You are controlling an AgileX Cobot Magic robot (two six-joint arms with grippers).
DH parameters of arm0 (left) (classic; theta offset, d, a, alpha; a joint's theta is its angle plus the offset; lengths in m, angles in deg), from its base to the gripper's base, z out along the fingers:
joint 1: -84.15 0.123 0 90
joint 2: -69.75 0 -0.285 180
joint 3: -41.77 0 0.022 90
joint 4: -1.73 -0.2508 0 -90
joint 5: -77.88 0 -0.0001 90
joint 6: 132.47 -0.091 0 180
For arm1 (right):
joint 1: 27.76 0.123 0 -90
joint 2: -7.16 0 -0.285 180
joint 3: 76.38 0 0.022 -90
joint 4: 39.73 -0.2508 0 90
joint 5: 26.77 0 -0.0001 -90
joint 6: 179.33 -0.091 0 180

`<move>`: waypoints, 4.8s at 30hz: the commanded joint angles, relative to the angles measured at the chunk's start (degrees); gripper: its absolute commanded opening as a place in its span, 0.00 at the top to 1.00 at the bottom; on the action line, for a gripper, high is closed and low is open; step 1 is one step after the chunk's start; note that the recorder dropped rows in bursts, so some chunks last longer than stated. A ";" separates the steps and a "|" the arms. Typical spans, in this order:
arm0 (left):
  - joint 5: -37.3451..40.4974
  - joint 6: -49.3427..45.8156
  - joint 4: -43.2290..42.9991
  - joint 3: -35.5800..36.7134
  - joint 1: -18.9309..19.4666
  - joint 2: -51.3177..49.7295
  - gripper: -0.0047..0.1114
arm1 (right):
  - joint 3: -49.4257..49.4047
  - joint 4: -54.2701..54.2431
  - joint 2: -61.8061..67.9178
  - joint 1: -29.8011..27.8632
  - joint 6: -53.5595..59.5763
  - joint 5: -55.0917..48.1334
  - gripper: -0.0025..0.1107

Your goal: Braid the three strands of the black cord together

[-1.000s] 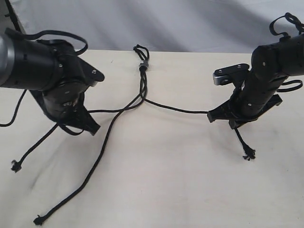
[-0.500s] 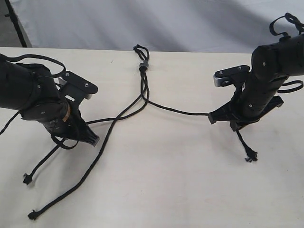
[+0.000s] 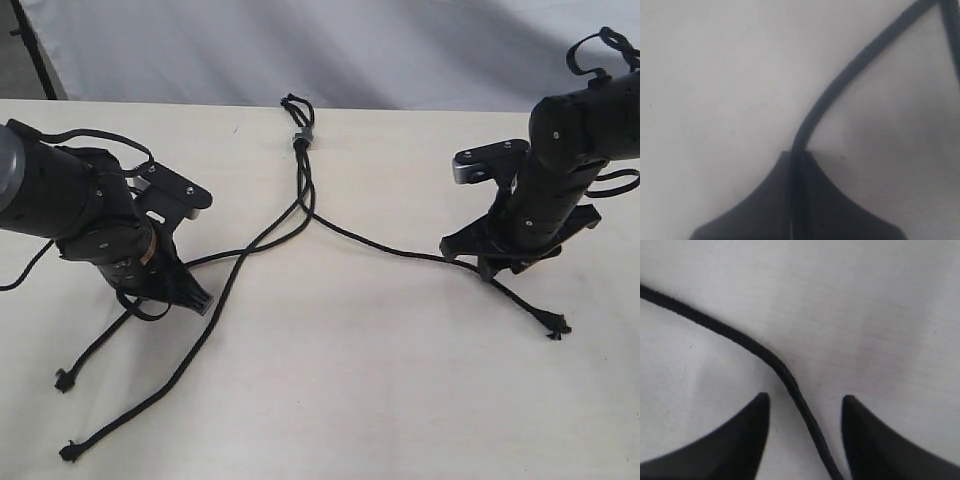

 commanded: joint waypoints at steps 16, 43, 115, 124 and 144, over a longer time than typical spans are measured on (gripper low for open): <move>0.93 0.09 5.78 -0.75 0.08 -1.51 0.46 | 8.90 -28.06 -10.89 16.58 14.46 -22.40 0.39; -18.82 14.68 4.08 8.44 26.83 18.37 0.46 | 33.52 -23.48 15.64 39.94 -2.54 -15.41 0.39; -19.49 8.55 4.08 8.77 19.57 18.37 0.46 | 26.18 0.73 13.75 32.88 -8.67 -32.22 0.98; -13.93 3.13 4.08 8.77 10.44 18.37 0.46 | 24.72 1.14 10.64 27.37 -7.79 -32.22 0.98; -9.29 -3.85 4.45 6.95 0.63 6.10 0.46 | 24.72 -2.72 10.51 22.82 -2.60 -32.22 0.98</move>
